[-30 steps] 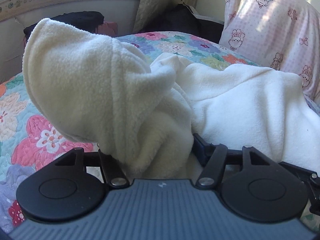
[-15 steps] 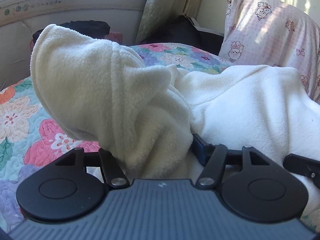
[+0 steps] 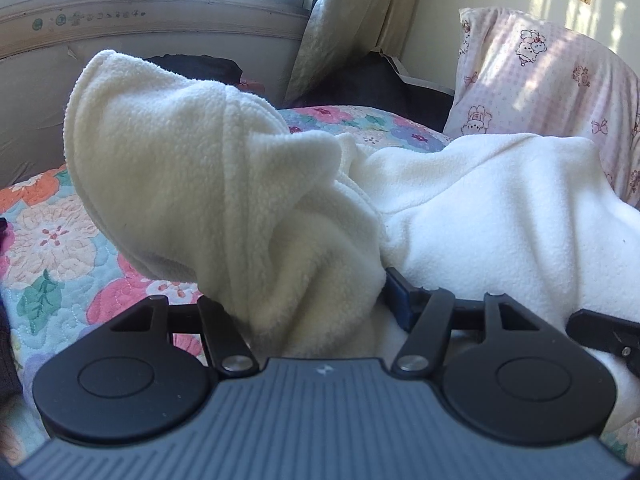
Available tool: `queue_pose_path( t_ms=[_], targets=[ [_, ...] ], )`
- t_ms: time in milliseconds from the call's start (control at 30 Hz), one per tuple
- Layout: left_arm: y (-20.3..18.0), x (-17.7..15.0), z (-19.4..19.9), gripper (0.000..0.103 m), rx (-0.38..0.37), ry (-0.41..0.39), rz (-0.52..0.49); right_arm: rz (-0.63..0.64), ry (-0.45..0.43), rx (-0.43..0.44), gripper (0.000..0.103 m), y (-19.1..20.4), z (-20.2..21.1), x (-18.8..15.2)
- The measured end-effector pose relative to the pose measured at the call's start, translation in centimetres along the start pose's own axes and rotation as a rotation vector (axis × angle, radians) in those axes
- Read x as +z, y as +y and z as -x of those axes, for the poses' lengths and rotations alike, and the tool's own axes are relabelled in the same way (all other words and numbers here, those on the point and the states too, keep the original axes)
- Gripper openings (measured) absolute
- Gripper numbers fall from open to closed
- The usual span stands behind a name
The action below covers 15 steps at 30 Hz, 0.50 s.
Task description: Fold clothes
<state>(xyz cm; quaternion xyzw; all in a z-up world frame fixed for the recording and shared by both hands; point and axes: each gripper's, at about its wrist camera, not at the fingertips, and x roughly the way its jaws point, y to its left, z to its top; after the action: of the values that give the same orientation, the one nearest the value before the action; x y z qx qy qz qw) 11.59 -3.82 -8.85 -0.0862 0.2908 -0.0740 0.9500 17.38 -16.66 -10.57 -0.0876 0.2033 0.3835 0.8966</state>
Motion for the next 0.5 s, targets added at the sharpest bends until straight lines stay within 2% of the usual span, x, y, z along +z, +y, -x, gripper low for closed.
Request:
queue_pose_path(
  t_ms=[100, 200, 500],
  targets=[
    [1.2, 1.0, 0.3, 0.061, -0.02, -0.001, 0.016, 0.038, -0.002, 0.002, 0.046, 0.9, 0.1, 1.4],
    [2.6, 3.5, 0.5, 0.061, -0.044, 0.021, 0.032, 0.064, -0.014, 0.004, 0.045, 1.7, -0.2, 3.7],
    [6.9, 15.5, 3.2, 0.061, -0.094, 0.056, 0.028, 0.075, -0.066, -0.001, 0.045, 4.4, -1.0, 14.2]
  ],
)
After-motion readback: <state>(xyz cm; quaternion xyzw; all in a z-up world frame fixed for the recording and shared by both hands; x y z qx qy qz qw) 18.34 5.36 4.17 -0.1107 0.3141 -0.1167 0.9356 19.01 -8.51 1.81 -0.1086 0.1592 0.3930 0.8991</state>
